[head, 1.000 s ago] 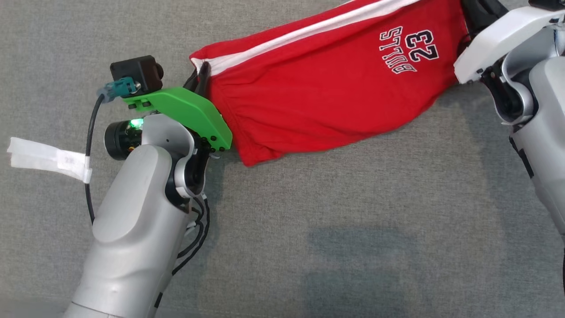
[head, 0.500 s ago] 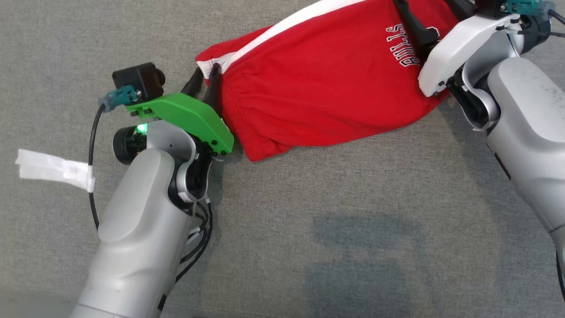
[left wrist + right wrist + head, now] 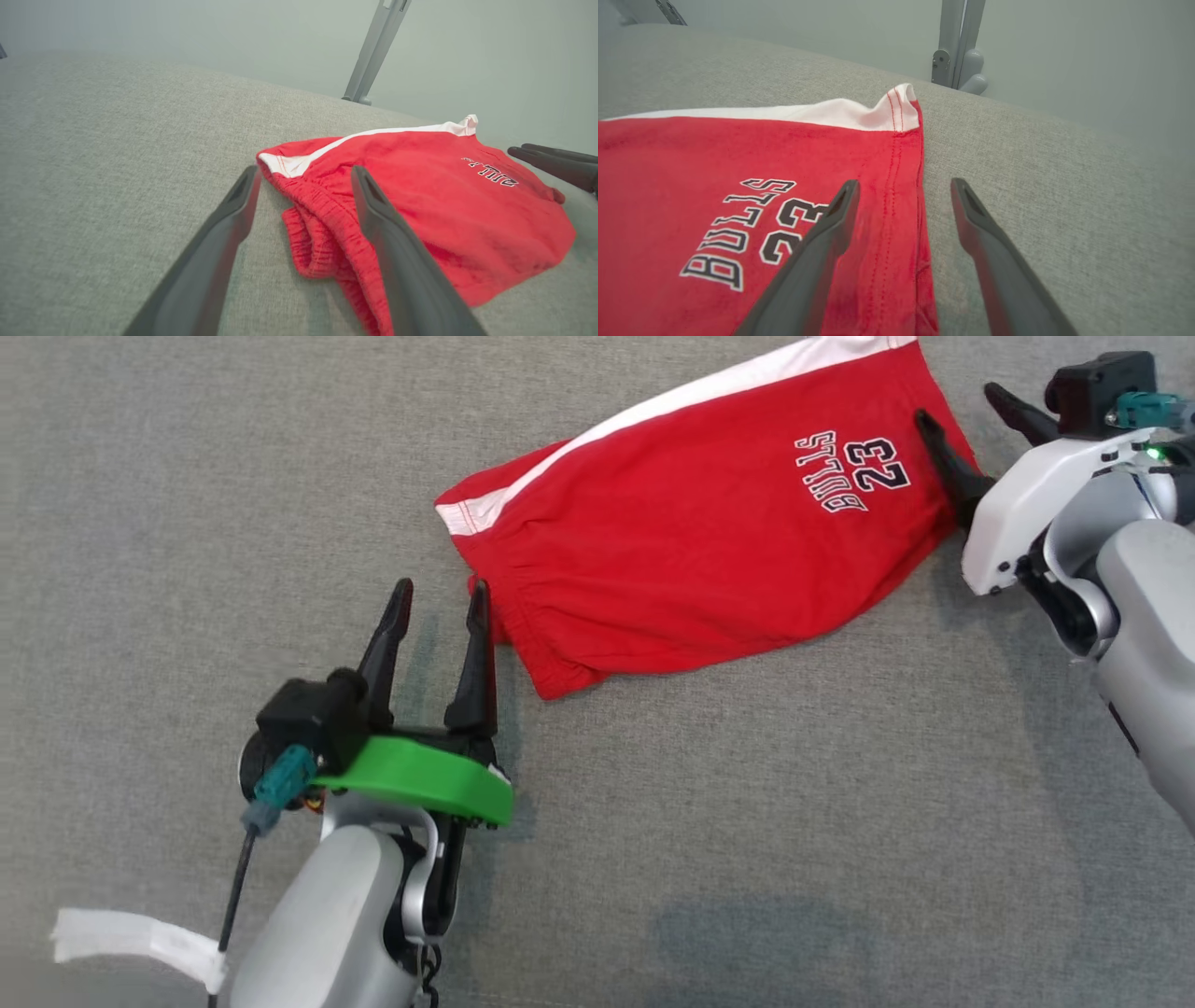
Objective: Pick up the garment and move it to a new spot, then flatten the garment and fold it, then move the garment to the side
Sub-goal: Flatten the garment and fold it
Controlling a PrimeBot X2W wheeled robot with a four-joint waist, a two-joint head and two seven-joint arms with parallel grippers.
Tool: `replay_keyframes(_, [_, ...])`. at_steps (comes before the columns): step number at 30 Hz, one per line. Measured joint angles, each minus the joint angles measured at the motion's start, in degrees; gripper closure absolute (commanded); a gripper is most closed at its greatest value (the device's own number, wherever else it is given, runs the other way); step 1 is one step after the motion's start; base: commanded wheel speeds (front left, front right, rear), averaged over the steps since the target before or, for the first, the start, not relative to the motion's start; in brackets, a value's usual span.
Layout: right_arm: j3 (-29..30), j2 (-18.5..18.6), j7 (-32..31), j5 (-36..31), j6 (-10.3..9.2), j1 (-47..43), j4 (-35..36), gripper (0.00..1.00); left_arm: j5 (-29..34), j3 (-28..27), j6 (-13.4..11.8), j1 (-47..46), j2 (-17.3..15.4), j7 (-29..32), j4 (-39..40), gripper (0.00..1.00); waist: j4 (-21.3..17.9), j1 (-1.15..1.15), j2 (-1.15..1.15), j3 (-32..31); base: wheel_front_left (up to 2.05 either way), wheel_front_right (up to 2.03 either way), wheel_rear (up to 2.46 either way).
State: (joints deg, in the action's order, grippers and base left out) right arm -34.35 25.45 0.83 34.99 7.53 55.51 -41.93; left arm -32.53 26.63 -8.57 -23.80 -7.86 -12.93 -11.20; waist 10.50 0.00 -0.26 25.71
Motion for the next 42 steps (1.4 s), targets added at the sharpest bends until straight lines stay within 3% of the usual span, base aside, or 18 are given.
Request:
replay_keyframes(8, [3.39, -1.89, -4.41, 0.53, -0.02, 0.76, -7.51, 0.0, 3.52, 0.79, 2.27, 5.69, 1.31, -1.88, 1.34, 0.0, 3.83, 0.0, 0.0, 0.27, 0.0, 0.0, 0.0])
replay_keyframes(13, [1.63, -2.82, -9.83, 0.67, -0.27, 2.86, -9.58, 0.0, 5.19, -0.83, 4.41, 7.3, 3.23, -2.11, 1.01, 0.0, 5.37, 0.0, 0.0, 0.85, 0.0, 0.0, 0.0])
replay_keyframes(14, [0.99, -2.94, -11.72, 1.0, -0.43, 3.38, -9.68, 1.0, 5.82, -0.83, 4.74, 7.79, 3.53, -2.11, 0.31, 0.0, 5.47, 0.0, 0.0, 0.72, 0.0, 0.0, 0.0])
replay_keyframes(18, [1.07, -4.87, -14.47, 5.6, -0.3, 3.26, -9.1, 1.0, 7.21, -2.32, 6.42, 9.43, 4.47, -2.12, -1.18, 0.0, 4.52, 0.0, 0.0, -0.02, 0.0, 0.0, 0.0])
replay_keyframes(25, [3.03, -4.47, -15.13, 14.62, 0.04, -2.8, -4.47, 1.0, 9.71, -4.21, 8.47, 14.04, 4.8, -2.12, -3.88, 0.0, 1.89, 0.0, 0.0, -2.77, 0.0, 0.0, 0.0])
replay_keyframes(35, [6.68, 8.99, -15.92, 18.5, -0.05, -11.82, -3.9, 1.0, 12.51, -7.46, 12.13, 21.78, 4.92, -2.13, -3.08, 0.0, -3.25, 0.0, 0.0, -8.73, 0.0, 0.0, 0.0])
replay_keyframes(38, [8.4, 8.8, -14.24, 19.15, -0.05, -11.55, -1.66, 1.0, 12.56, -7.72, 12.47, 23.38, 4.97, -2.2, -2.43, 0.0, -4.09, 0.0, 0.0, -10.21, 0.0, 0.0, 0.0])
replay_keyframes(42, [8.53, 5.01, -13.1, 18.8, -0.05, -10.81, 4.1, 1.0, 11.6, -6.32, 12.52, 24.26, 4.99, -2.2, -1.78, 0.0, -4.51, 0.0, 0.0, -11.84, 0.0, 0.0, 0.0])
